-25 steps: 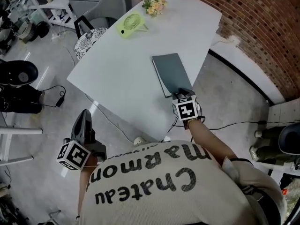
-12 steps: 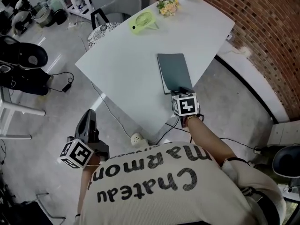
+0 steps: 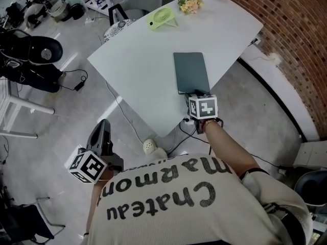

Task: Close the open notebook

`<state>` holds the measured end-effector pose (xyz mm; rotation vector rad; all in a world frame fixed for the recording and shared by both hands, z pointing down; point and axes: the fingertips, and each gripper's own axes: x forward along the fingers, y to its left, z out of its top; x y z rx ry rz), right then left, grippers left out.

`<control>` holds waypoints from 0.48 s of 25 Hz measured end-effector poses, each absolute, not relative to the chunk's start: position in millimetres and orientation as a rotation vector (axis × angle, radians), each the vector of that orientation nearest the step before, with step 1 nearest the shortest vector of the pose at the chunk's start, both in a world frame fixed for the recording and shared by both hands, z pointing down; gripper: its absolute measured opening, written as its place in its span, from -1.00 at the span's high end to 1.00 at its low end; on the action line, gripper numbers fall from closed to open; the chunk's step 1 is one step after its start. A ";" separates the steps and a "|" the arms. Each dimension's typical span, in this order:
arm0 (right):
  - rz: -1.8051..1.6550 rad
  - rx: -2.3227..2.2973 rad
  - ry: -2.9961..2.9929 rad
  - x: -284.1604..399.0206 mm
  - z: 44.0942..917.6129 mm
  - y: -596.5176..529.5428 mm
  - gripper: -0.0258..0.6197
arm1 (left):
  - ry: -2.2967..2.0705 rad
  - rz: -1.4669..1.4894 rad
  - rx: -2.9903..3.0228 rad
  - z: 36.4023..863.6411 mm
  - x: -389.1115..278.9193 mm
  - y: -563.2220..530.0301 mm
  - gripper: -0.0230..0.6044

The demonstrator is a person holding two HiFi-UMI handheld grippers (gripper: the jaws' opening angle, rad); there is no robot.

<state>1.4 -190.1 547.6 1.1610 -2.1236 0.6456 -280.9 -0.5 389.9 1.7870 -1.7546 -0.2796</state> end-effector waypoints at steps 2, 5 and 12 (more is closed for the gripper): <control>0.669 1.107 -2.146 -1.9 548.8 -179.5 0.33 | -1.761 -0.275 1.779 390.3 -275.0 6.3 0.93; 0.743 1.000 -2.193 -15.5 549.8 -158.4 0.33 | -1.768 -0.280 1.778 387.8 -267.7 12.9 0.93; 0.988 0.829 -2.323 -46.3 526.8 -112.3 0.61 | -1.773 -0.299 1.789 386.7 -255.6 30.8 0.93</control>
